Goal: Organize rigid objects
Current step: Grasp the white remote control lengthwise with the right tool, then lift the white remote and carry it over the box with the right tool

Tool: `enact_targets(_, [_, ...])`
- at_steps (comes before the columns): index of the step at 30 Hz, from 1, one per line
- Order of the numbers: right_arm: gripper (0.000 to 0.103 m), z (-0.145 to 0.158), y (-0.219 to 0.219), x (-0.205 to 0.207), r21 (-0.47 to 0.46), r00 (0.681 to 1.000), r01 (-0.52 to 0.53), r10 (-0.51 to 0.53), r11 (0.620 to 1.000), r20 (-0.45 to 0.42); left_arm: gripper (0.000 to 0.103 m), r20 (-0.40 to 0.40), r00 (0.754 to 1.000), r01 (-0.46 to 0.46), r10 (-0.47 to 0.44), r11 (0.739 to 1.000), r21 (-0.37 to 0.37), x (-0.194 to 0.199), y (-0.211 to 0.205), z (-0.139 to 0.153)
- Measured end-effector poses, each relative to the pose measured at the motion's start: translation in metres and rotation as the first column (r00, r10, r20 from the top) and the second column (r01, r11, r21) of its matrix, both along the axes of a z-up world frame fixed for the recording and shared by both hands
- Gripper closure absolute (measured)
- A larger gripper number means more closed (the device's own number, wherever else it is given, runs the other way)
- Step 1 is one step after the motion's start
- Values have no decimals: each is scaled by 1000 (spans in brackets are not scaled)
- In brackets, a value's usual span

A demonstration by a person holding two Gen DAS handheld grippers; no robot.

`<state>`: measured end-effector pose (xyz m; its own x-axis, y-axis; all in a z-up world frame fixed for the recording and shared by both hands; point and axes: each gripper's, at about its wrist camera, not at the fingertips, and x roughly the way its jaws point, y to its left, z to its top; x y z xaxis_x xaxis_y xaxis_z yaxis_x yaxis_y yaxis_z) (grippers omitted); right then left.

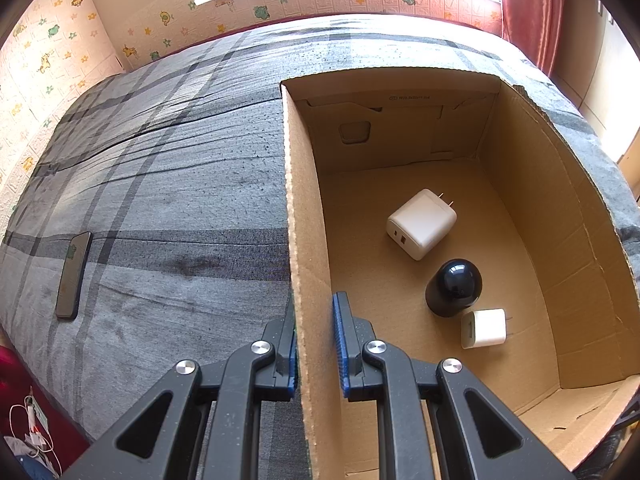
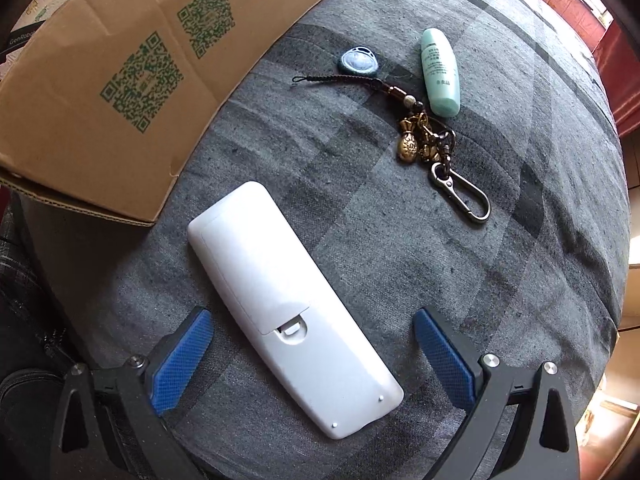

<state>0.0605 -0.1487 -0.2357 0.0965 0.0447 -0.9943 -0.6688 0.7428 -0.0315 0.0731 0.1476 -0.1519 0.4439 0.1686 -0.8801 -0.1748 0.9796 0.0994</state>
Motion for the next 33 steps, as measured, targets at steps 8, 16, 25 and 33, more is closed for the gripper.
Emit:
enact_targets(8, [37, 0, 12, -3, 20, 999, -12, 12, 1000, -38, 87, -2, 1000, 0, 0, 1000, 6, 1, -2, 1])
enact_targets(16, [49, 10, 13, -3, 41, 995, 87, -85, 995, -56, 87, -1, 1000, 0, 0, 1000, 5, 1, -2, 1])
enact_targets(25, [51, 29, 11, -4, 52, 976, 206, -209, 977, 55, 87, 0, 1000, -1, 1, 1000, 0, 0, -1, 1])
enact_targets(33, [52, 49, 4, 8, 124, 947, 307, -316, 944, 61, 87, -1, 1000, -1, 1, 1000, 2, 1, -2, 1])
